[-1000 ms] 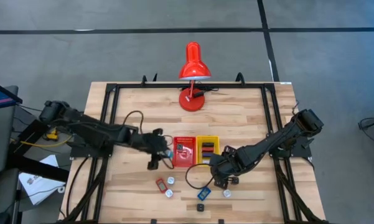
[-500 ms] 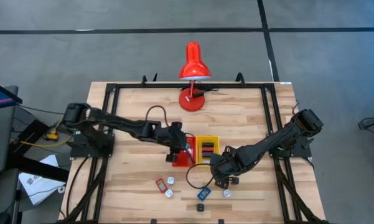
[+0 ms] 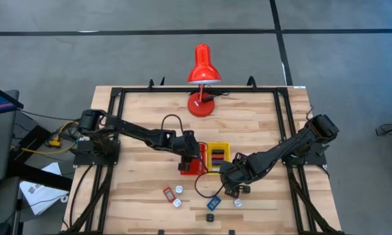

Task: Pick & Place Office items
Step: Put the left blue charger adapter into the red bin

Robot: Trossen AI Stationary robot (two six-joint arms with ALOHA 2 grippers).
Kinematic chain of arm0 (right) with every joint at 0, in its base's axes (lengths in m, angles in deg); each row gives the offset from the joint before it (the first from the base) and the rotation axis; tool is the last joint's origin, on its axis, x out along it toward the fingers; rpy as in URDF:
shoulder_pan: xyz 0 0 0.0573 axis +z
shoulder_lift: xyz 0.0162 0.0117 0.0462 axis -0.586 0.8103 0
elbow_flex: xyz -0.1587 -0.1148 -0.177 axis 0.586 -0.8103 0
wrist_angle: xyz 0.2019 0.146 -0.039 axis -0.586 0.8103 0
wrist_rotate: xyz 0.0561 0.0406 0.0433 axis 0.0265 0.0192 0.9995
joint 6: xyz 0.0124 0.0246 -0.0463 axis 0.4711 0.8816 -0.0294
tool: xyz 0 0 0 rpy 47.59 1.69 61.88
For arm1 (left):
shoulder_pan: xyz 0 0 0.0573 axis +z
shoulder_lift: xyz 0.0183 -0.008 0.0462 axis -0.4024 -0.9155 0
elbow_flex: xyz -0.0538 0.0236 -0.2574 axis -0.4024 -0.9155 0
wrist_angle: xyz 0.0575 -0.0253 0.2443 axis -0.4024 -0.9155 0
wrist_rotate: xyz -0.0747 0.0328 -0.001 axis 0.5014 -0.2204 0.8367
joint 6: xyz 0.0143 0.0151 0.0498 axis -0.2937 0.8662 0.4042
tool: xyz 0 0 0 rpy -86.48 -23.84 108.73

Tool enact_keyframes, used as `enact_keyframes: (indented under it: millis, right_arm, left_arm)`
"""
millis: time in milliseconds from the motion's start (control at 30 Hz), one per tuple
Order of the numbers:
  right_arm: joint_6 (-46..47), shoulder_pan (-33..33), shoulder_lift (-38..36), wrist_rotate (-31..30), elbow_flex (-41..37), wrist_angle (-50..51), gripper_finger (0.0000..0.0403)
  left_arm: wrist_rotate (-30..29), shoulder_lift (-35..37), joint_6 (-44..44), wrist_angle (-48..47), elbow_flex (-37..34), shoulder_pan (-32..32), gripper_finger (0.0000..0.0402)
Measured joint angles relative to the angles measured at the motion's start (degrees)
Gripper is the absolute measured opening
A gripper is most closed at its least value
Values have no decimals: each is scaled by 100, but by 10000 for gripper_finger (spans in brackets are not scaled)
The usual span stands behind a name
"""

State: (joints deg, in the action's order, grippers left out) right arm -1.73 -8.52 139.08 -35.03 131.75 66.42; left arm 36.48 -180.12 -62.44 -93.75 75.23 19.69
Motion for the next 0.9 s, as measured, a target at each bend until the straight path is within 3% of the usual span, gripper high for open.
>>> enact_keyframes:
  millis: [900]
  right_arm:
    - [0,0,0,-2,0,-67,279]
  left_arm:
    - [0,-110,-48,-32,-1,0,167]
